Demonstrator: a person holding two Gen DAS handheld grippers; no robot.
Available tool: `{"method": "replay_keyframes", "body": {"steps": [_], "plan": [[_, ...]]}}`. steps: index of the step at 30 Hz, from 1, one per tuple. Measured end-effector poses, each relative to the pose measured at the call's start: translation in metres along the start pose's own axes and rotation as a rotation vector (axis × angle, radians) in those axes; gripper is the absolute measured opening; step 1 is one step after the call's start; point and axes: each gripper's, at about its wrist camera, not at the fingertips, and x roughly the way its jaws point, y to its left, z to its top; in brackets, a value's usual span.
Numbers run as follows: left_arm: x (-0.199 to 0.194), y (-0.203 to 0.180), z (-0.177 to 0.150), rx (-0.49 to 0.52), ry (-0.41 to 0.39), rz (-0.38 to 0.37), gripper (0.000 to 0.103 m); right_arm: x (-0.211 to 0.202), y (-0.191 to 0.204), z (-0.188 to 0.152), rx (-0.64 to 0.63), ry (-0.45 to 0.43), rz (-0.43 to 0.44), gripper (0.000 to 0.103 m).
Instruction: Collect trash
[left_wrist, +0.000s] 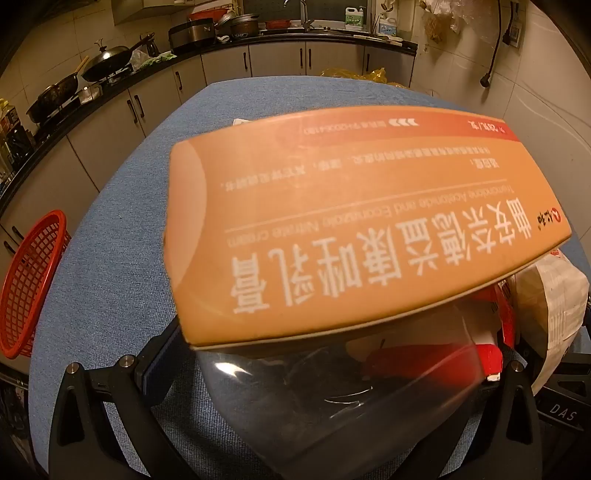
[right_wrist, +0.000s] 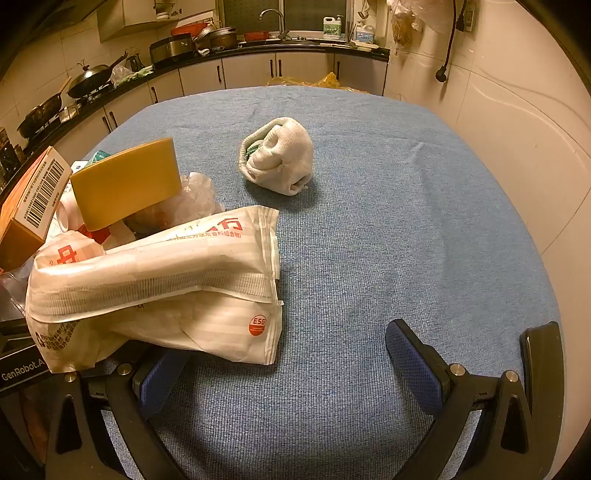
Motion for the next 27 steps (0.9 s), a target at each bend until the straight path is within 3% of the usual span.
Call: {"method": "replay_keyframes", "body": {"steps": [3, 6, 10, 16, 22, 27], "plan": [[-0.005, 0.003, -0.004, 0.04, 0.031, -0.022, 0.103, 0.0, 0.0, 0.0, -0.017, 0.017, -0.017, 0.103], [-0.018, 0.011, -0.016, 0.08, 0.048, -0.046, 0.103, -0.004, -0.001, 0.001, -0.043, 0.105, -0.005, 0.103], [-0.043, 0.023, -0.025, 0.128, 0.003, -0.086, 0.103, -0.025, -0.009, -0.009, -0.023, 0.127, -0.033, 0.103], [-0.082, 0.045, -0.027, 0.222, -0.067, -0.158, 0.103, -0.082, 0.0, -0.032, -0.019, 0.062, -0.061, 0.103], [-0.133, 0.05, -0.036, 0.34, -0.2, -0.2, 0.103, -0.134, 0.023, -0.052, 0.041, -0.018, -0.031, 0.094], [-0.156, 0.058, -0.035, 0.361, -0.257, -0.223, 0.103, -0.162, 0.05, -0.057, 0.036, -0.08, 0.006, 0.094]]}}
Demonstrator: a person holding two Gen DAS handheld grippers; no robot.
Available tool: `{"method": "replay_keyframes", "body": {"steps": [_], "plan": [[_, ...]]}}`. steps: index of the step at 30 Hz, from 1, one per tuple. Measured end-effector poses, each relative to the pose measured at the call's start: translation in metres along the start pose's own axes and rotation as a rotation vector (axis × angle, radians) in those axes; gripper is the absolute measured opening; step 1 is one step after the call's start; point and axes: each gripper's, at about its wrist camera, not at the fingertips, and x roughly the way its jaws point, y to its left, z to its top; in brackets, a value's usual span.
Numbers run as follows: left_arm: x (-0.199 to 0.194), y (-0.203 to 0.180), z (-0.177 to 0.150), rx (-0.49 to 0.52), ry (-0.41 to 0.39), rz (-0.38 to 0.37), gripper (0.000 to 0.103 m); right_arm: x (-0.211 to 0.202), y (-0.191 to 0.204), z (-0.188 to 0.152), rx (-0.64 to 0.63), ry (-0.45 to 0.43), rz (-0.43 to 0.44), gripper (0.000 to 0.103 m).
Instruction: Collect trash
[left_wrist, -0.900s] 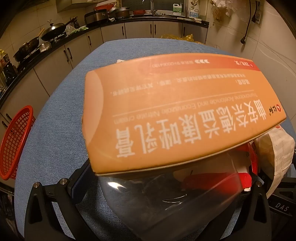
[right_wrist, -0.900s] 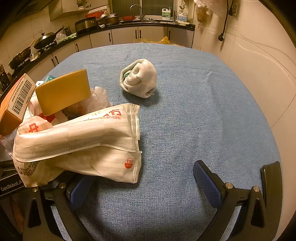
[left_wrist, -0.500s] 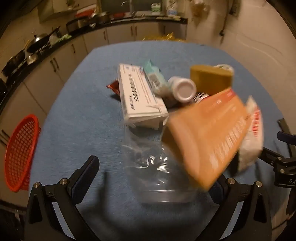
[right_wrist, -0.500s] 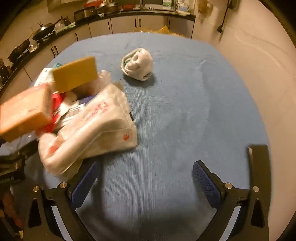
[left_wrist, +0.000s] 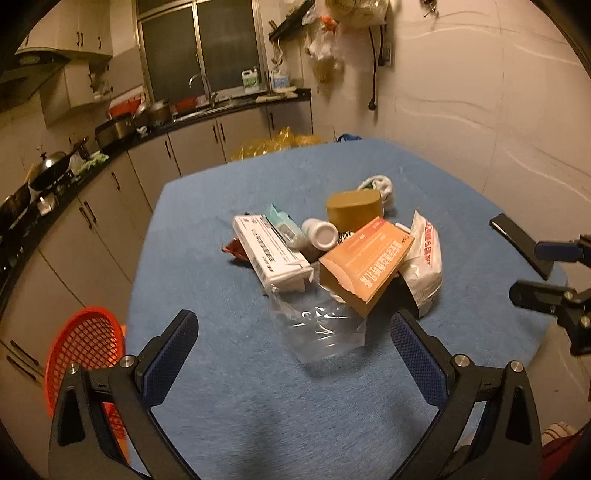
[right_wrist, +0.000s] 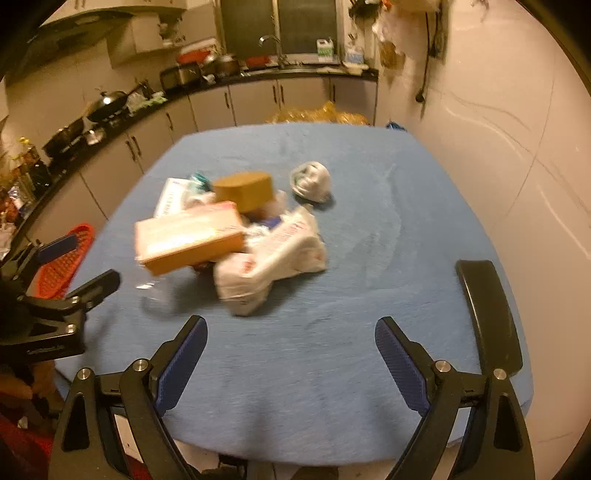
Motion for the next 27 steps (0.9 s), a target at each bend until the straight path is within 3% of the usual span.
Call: {"method": "replay_keyframes", "body": {"steps": [7, 15, 27], "plan": [[-0.026, 0.019, -0.001, 0.02, -0.062, -0.004, 0.103, -0.018, 0.011, -0.002, 0.073, -0.013, 0.037, 0.094], [-0.047, 0.028, 0.005, 0.033, -0.141, -0.037, 0.103, -0.048, 0.025, -0.006, 0.042, -0.085, -0.009, 0.094], [-0.051, 0.033, 0.007, 0.026, -0.157, -0.058, 0.103, -0.064, 0.029, -0.003, 0.052, -0.111, -0.027, 0.094]]}}
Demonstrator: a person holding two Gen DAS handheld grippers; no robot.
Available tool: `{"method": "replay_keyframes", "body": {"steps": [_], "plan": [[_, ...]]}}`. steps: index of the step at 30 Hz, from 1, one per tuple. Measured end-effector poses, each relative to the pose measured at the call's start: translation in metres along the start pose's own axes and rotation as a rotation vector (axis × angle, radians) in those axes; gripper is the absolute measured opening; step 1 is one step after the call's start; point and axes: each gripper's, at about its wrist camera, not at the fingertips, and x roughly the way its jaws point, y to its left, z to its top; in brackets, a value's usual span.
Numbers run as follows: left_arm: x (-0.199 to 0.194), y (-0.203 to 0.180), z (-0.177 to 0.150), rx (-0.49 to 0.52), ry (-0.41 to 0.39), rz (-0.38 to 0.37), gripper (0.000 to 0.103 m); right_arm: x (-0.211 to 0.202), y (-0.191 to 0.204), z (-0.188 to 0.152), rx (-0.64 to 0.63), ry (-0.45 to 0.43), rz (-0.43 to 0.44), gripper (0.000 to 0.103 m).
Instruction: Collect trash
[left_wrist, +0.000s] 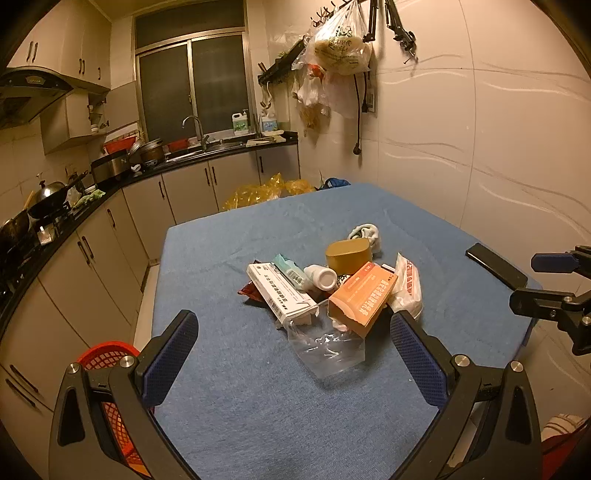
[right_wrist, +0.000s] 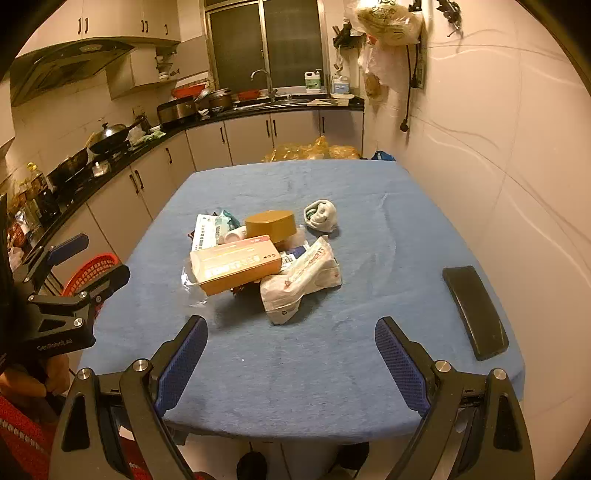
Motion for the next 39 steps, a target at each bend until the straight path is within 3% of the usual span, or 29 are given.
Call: {"method": "replay_keyframes", "body": {"steps": [15, 39], "plan": [[0.0, 0.005, -0.001, -0.011, -0.012, -0.002, 0.103, 0.004, 0.006, 0.005, 0.002, 0.016, 0.019, 0.093], [0.022, 0.002, -0.002, -0.013, 0.036, -0.018, 0.103, 0.023, 0.002, 0.005, 0.047, 0.065, 0.047, 0.093]]}}
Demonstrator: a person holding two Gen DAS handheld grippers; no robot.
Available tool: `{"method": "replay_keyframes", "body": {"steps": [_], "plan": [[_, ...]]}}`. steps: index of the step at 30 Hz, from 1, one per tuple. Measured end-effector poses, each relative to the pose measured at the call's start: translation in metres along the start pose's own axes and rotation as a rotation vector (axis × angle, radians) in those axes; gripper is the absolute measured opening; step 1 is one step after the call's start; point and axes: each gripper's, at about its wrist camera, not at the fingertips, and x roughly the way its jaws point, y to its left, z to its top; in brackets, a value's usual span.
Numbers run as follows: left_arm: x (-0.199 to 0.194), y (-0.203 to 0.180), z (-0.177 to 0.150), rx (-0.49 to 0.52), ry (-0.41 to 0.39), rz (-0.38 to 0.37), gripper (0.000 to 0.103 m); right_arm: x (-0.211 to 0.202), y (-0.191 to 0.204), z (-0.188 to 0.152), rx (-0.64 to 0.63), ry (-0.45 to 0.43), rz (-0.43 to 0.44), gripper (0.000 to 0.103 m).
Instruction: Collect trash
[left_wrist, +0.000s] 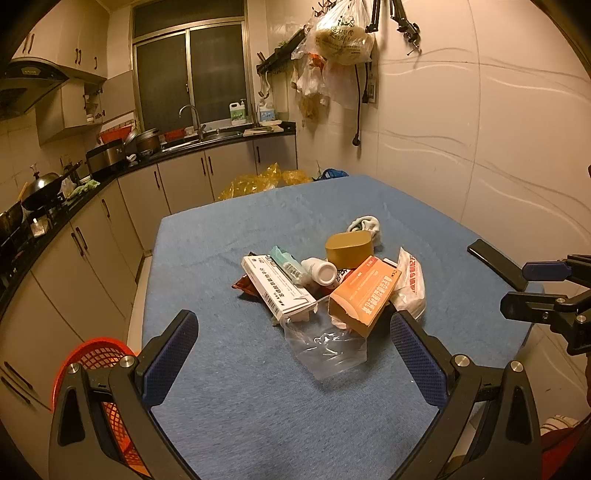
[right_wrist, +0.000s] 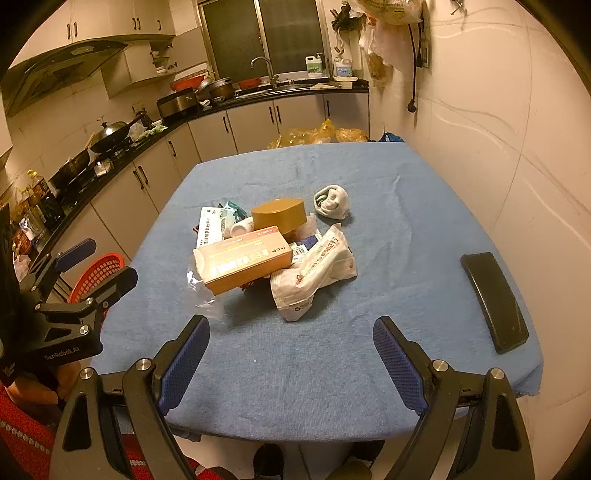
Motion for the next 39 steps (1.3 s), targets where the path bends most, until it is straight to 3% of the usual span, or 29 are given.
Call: {"method": "replay_keyframes", "body": {"steps": [8, 16, 23, 28, 30, 33, 35, 39], "plan": [[0.018, -0.009, 0.003, 0.005, 0.03, -0.01, 0.103, 0.009, -0.012, 0.003, 0.011, 0.019, 0.01, 0.093], [0.061, -0.016, 0.008, 0.064, 0.128, -0.073, 0.103, 0.021, -0.033, 0.001, 0.044, 0.074, 0.01, 0.093], [0.107, -0.037, 0.026, 0.195, 0.191, -0.13, 0.103, 0.028, -0.055, -0.002, 0.064, 0.115, 0.005, 0.093], [0.133, -0.063, 0.03, 0.298, 0.23, -0.114, 0.103, 0.032, -0.073, 0.001, 0.085, 0.128, -0.004, 0.093], [0.139, -0.067, 0.031, 0.295, 0.24, -0.115, 0.097, 0.035, -0.079, 0.004, 0.092, 0.135, -0.001, 0.093], [0.145, -0.066, 0.032, 0.251, 0.259, -0.113, 0.078, 0.039, -0.083, 0.011, 0.088, 0.14, 0.009, 0.093], [0.15, -0.063, 0.032, 0.217, 0.285, -0.121, 0.048, 0.046, -0.084, 0.018, 0.076, 0.153, 0.029, 0.093], [0.15, -0.048, 0.026, 0.125, 0.31, -0.134, 0.045, 0.073, -0.084, 0.037, 0.109, 0.231, 0.135, 0.093]]}}
